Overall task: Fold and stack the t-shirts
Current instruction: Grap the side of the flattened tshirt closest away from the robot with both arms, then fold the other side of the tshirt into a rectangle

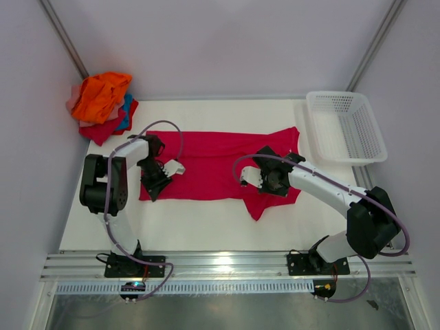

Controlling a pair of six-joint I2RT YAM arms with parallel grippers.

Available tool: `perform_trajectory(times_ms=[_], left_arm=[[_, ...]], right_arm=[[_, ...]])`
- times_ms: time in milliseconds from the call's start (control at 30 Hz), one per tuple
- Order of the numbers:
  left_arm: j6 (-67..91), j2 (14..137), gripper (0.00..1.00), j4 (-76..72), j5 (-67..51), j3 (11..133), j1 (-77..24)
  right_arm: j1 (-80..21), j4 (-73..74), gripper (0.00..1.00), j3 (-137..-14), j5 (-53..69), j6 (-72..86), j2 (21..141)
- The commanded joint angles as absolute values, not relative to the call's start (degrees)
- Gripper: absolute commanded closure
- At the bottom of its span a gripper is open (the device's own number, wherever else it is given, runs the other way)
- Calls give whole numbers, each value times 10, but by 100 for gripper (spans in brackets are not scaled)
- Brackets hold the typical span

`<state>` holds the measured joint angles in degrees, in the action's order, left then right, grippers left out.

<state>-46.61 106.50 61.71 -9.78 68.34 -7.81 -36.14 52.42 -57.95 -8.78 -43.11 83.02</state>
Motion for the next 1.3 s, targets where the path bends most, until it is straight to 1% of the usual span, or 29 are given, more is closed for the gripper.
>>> perform_trajectory(times_ms=[0, 33, 67, 133, 167, 300, 433, 533, 567, 700, 800, 1000, 1267], left_arm=[[-460, 1075, 67, 608, -115, 693, -79], [-460, 1076, 71, 609, -117, 694, -79], [-460, 1079, 82, 610, -117, 695, -80], [-464, 1083, 96, 620, -118, 701, -79], [-466, 1085, 100, 624, -118, 704, -79], [-470, 1091, 100, 642, -118, 718, -79], [-471, 1096, 100, 671, -120, 766, -79], [-465, 1111, 100, 699, -123, 841, -77], [-461, 1114, 100, 704, -129, 884, -76], [-436, 1128, 100, 726, -140, 967, -73], [-425, 1133, 100, 723, -137, 1003, -73], [-425, 1147, 100, 711, -109, 1037, -73], [-403, 1178, 100, 659, -69, 1094, -58]], right_arm=[[-360, 529, 97, -594, -83, -424, 831], [-360, 529, 97, -594, -83, -424, 831], [-360, 529, 97, -594, -83, -424, 831], [-360, 530, 97, -594, -84, -424, 831], [-360, 530, 97, -595, -84, -424, 831], [-360, 526, 97, -594, -90, -425, 831], [-360, 512, 97, -598, -118, -430, 829], [-359, 506, 97, -627, -133, -431, 834], [-359, 500, 97, -647, -137, -429, 836], [-358, 465, 97, -678, -169, -424, 843], [-350, 431, 97, -691, -206, -430, 850], [-322, 384, 97, -736, -249, -437, 886], [-237, 357, 97, -841, -294, -432, 965]])
